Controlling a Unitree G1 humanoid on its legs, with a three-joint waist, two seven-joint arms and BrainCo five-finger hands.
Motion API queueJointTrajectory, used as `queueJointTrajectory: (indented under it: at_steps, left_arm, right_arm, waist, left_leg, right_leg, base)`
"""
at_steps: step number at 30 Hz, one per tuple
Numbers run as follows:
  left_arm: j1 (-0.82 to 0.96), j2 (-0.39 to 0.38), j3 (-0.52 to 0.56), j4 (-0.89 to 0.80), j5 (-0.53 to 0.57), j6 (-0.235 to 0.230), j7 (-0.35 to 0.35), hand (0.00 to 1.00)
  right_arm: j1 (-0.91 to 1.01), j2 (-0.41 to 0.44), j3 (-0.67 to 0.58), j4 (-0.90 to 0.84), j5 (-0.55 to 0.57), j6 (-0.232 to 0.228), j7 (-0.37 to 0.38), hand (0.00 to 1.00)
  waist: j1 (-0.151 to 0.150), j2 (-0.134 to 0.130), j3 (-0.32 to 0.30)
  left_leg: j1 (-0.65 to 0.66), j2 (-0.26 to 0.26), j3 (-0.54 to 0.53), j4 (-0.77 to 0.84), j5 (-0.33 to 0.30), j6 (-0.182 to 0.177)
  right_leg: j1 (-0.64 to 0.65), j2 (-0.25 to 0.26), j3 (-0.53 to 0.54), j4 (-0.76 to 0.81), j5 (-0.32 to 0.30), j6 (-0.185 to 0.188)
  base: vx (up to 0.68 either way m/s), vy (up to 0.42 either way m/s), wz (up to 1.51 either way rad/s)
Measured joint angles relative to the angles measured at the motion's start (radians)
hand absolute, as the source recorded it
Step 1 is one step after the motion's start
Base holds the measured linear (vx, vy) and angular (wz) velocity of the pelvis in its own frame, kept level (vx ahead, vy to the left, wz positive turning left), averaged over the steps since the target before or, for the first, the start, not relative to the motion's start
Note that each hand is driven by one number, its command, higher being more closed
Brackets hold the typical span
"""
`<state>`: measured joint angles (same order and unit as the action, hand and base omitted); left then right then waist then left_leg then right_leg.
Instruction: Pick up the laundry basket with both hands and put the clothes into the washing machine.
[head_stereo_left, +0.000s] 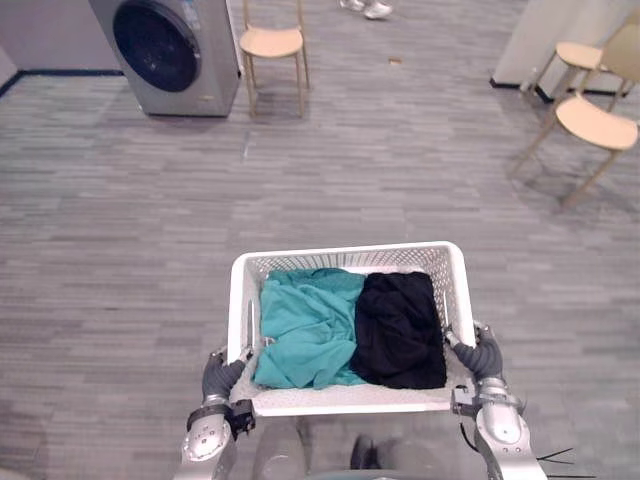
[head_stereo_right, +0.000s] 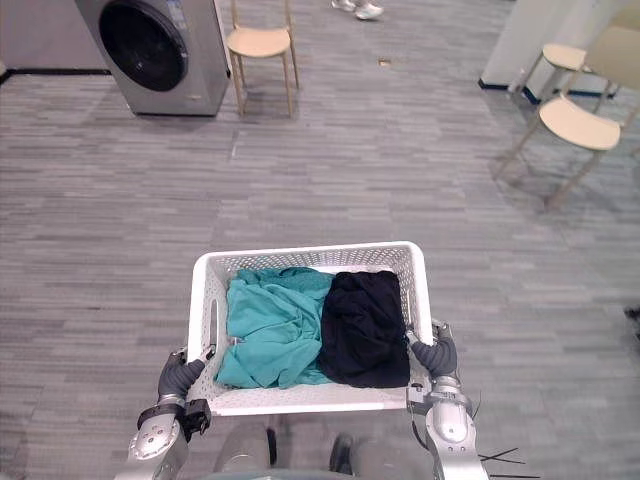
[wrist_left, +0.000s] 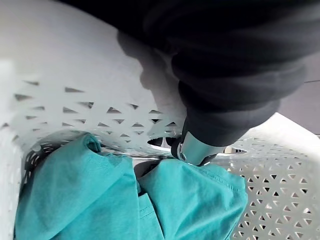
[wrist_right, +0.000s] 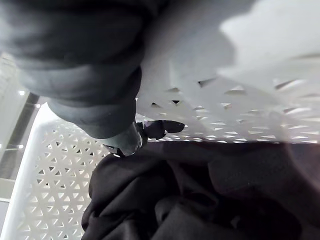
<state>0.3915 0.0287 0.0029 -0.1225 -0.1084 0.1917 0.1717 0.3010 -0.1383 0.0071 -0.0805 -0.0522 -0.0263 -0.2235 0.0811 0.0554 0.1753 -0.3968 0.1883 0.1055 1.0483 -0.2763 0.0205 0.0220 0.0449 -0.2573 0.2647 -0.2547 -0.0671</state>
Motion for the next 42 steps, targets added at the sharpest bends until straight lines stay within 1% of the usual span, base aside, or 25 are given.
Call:
queueJointTrajectory:
  at_steps: [3,4,5,6,7,9,10,11,14,17,19,20,22,23,25,26,28,30,32,34,36,37,38,39,42]
  left_arm:
    - [0.004,0.002,0.001,-0.010,0.002,0.028,-0.011,1.00]
    - [0.018,0.009,0.003,-0.033,0.006,0.040,-0.013,1.00]
    - [0.024,0.023,0.004,-0.042,0.011,0.041,-0.013,1.00]
    - [0.021,0.028,0.004,-0.047,0.017,0.044,-0.013,1.00]
    - [0.019,0.035,0.005,-0.079,0.033,0.048,-0.013,1.00]
    - [0.022,0.042,-0.001,-0.093,0.043,0.050,-0.013,1.00]
    - [0.014,0.057,-0.017,-0.096,0.042,0.052,-0.013,1.00]
    - [0.002,0.073,-0.026,-0.099,0.043,0.061,-0.013,1.00]
    - [-0.003,0.102,-0.036,-0.099,0.059,0.074,-0.013,1.00]
    - [-0.035,0.128,-0.037,-0.096,0.064,0.073,-0.013,1.00]
    - [-0.101,0.149,-0.056,-0.009,0.063,0.072,-0.017,1.00]
    - [-0.117,0.158,-0.067,0.033,0.064,0.071,-0.018,1.00]
    - [-0.108,0.166,-0.081,0.058,0.064,0.067,-0.019,1.00]
    - [-0.096,0.138,-0.085,0.081,0.067,0.067,-0.020,1.00]
    - [-0.079,0.107,-0.084,0.097,0.073,0.067,-0.019,1.00]
    - [-0.060,0.102,-0.079,0.097,0.072,0.068,-0.019,1.00]
    - [-0.018,0.101,-0.070,0.091,0.072,0.073,-0.019,1.00]
    - [-0.020,0.109,-0.070,0.078,0.071,0.076,-0.019,1.00]
    - [-0.018,0.120,-0.069,0.056,0.071,0.076,-0.019,1.00]
    - [-0.030,0.131,-0.066,0.039,0.072,0.076,-0.019,1.00]
    - [-0.043,0.134,-0.065,0.035,0.072,0.076,-0.019,1.00]
    - [-0.041,0.142,-0.065,0.032,0.073,0.080,-0.019,1.00]
    - [-0.065,0.142,-0.065,0.033,0.075,0.095,-0.019,1.00]
    - [-0.074,0.139,-0.067,0.016,0.078,0.098,-0.020,1.00]
    - [-0.075,0.145,-0.071,0.011,0.082,0.102,-0.020,1.00]
  right_arm:
    - [-0.056,-0.027,0.002,0.026,0.000,-0.004,0.001,1.00]
    - [-0.072,-0.034,0.009,0.035,0.000,-0.003,0.003,1.00]
    - [-0.074,-0.026,0.020,0.043,0.000,-0.003,-0.001,1.00]
    - [-0.075,-0.024,0.024,0.045,0.000,-0.003,-0.007,1.00]
    - [-0.077,-0.022,0.025,0.045,0.002,-0.003,-0.015,1.00]
    - [-0.081,-0.013,0.014,0.045,0.001,-0.004,-0.017,1.00]
    - [-0.078,-0.004,-0.004,0.046,-0.001,-0.008,-0.016,1.00]
    - [-0.071,0.003,-0.008,0.048,-0.001,-0.008,-0.016,1.00]
    - [-0.034,0.028,-0.008,0.058,0.000,-0.017,-0.021,1.00]
    - [-0.029,0.045,-0.012,0.058,0.002,-0.043,-0.022,1.00]
    - [-0.028,0.047,-0.020,0.064,0.003,-0.044,-0.021,1.00]
    - [-0.028,0.045,-0.019,0.082,0.002,-0.043,-0.020,1.00]
    - [-0.027,0.038,-0.016,0.120,0.001,-0.041,-0.020,1.00]
    - [-0.028,0.018,-0.015,0.156,0.000,-0.033,-0.020,1.00]
    - [-0.031,-0.022,0.001,0.157,-0.001,-0.021,-0.017,1.00]
    - [-0.036,-0.044,0.021,0.137,-0.002,-0.016,-0.015,1.00]
    - [-0.038,-0.046,0.047,0.129,-0.006,-0.001,-0.018,1.00]
    - [-0.034,-0.033,0.047,0.111,-0.007,-0.001,-0.036,1.00]
    - [-0.061,-0.033,0.047,0.083,-0.007,-0.011,-0.037,1.00]
    - [-0.113,-0.039,0.043,0.088,-0.009,-0.015,-0.038,1.00]
    - [-0.138,-0.052,0.043,0.090,-0.011,-0.017,-0.037,1.00]
    - [-0.139,-0.045,0.045,0.106,-0.010,-0.021,-0.040,1.00]
    - [-0.137,-0.032,0.038,0.123,-0.010,-0.018,-0.057,1.00]
    - [-0.141,-0.037,0.029,0.122,-0.009,-0.019,-0.059,1.00]
    - [-0.137,-0.028,0.021,0.123,-0.009,-0.024,-0.056,1.00]
  waist:
    - [0.059,-0.011,0.007]
    - [0.077,-0.011,0.008]
    - [0.093,-0.021,-0.006]
    - [0.094,-0.035,-0.010]
    - [0.097,-0.065,-0.018]
    - [0.100,-0.094,-0.023]
    - [0.093,-0.098,-0.020]
    - [0.074,-0.097,-0.017]
    - [0.025,-0.071,-0.010]
    - [-0.022,-0.058,-0.008]
    - [-0.062,-0.062,-0.006]
    - [-0.076,-0.079,-0.005]
    - [-0.072,-0.102,-0.018]
    - [-0.095,-0.076,-0.035]
    - [-0.084,0.013,-0.038]
    - [-0.061,0.055,-0.022]
    - [-0.028,0.071,-0.018]
    - [-0.006,0.045,-0.002]
    - [0.032,0.002,-0.004]
    - [0.048,-0.022,0.007]
    - [0.065,-0.028,0.010]
    - [0.068,-0.045,0.010]
    - [0.052,-0.087,-0.014]
    - [0.046,-0.086,-0.014]
    - [0.051,-0.082,-0.014]
  left_leg:
    - [-0.072,-0.075,-0.002,-0.502,0.056,-0.078]
    - [-0.085,-0.068,0.015,-0.624,0.144,-0.092]
    - [-0.065,-0.074,0.057,-0.604,0.253,-0.045]
    - [-0.063,-0.084,0.072,-0.579,0.249,0.022]
    - [-0.069,-0.089,0.112,-0.496,0.178,0.088]
    - [-0.027,-0.112,0.155,-0.446,0.099,0.116]
    - [0.053,-0.141,0.155,-0.464,0.036,0.117]
    - [0.142,-0.171,0.154,-0.488,-0.015,0.118]
    - [0.389,-0.196,0.138,-0.598,-0.068,0.120]
    - [0.525,-0.197,0.082,-0.728,-0.089,0.099]
    - [0.610,-0.195,-0.005,-0.792,-0.104,0.070]
    - [0.657,-0.208,-0.047,-0.818,-0.117,0.047]
    - [0.724,-0.229,-0.106,-0.811,-0.147,0.005]
    - [0.736,-0.201,-0.186,-0.731,-0.164,0.006]
    - [0.646,-0.142,-0.208,-0.472,-0.119,-0.067]
    - [0.530,-0.106,-0.173,-0.199,0.087,-0.140]
    - [0.387,-0.023,-0.101,0.078,0.332,-0.154]
    - [0.227,0.025,-0.024,0.249,0.168,-0.050]
    - [0.043,0.012,0.069,0.108,0.023,-0.002]
    - [-0.037,-0.017,0.089,-0.174,0.014,-0.003]
    - [-0.043,-0.035,0.083,-0.554,0.103,-0.050]
    - [-0.019,-0.065,0.119,-0.622,0.248,0.071]
    - [-0.023,-0.121,0.132,-0.590,0.213,0.113]
    - [-0.045,-0.128,0.145,-0.506,0.172,0.152]
    - [0.026,-0.164,0.138,-0.450,0.028,0.160]
  right_leg:
    - [0.117,-0.033,0.066,-0.088,-0.030,0.055]
    - [0.180,-0.046,0.097,-0.126,-0.055,0.090]
    - [0.226,-0.068,0.119,-0.145,-0.064,0.104]
    - [0.237,-0.087,0.129,-0.145,-0.052,0.122]
    - [0.233,-0.132,0.142,-0.096,-0.017,0.143]
    - [0.161,-0.180,0.176,0.122,0.032,0.197]
    - [0.052,-0.219,0.216,0.404,0.150,0.256]
    - [-0.055,-0.251,0.236,0.703,0.209,0.220]
    - [-0.226,-0.259,0.182,0.989,0.133,0.109]
    - [-0.419,-0.249,0.029,0.835,0.051,0.100]
    - [-0.483,-0.178,-0.007,0.338,0.113,0.148]
    - [-0.462,-0.154,0.018,0.052,0.208,0.181]
    - [-0.468,-0.144,0.021,-0.030,0.278,0.113]
    - [-0.480,-0.140,0.033,0.089,0.377,0.028]
    - [-0.465,-0.099,-0.017,0.189,0.279,0.024]
    - [-0.418,-0.060,-0.009,0.216,0.201,0.020]
    - [-0.300,-0.026,0.004,0.181,0.134,0.009]
    - [-0.150,-0.024,0.008,0.111,0.092,0.028]
    - [0.014,-0.050,0.029,-0.045,0.094,0.042]
    - [0.097,-0.087,0.026,-0.118,0.094,0.066]
    - [0.186,-0.122,0.022,-0.170,0.069,0.127]
    - [0.257,-0.149,0.023,-0.198,0.047,0.173]
    - [0.268,-0.208,0.001,-0.190,0.072,0.197]
    - [0.271,-0.226,-0.005,-0.151,0.114,0.234]
    - [0.193,-0.285,0.052,0.141,0.179,0.273]
  base:
    - [0.70,0.115,-0.64]
    - [0.78,0.233,-0.78]
    - [0.94,0.281,-0.65]
    - [0.84,0.279,-0.43]
    - [0.83,0.304,-0.33]
    - [0.80,0.321,-0.34]
    - [0.73,0.302,-0.18]
    - [0.72,0.288,-0.04]
    - [0.70,0.201,0.09]
    - [0.56,0.104,0.37]
    - [0.83,0.001,0.97]
    - [0.70,-0.095,0.95]
    - [0.69,-0.149,0.82]
    - [0.79,-0.194,0.91]
    - [0.87,-0.183,0.41]
    - [0.78,-0.116,-0.19]
    - [0.76,-0.040,-0.23]
    - [0.76,-0.022,0.05]
    - [0.73,0.033,-0.15]
    - [0.72,0.146,-0.28]
    - [0.81,0.259,-0.21]
    - [0.90,0.354,0.31]
    - [1.04,0.437,0.53]
    - [0.72,0.346,0.54]
    - [0.61,0.328,0.13]
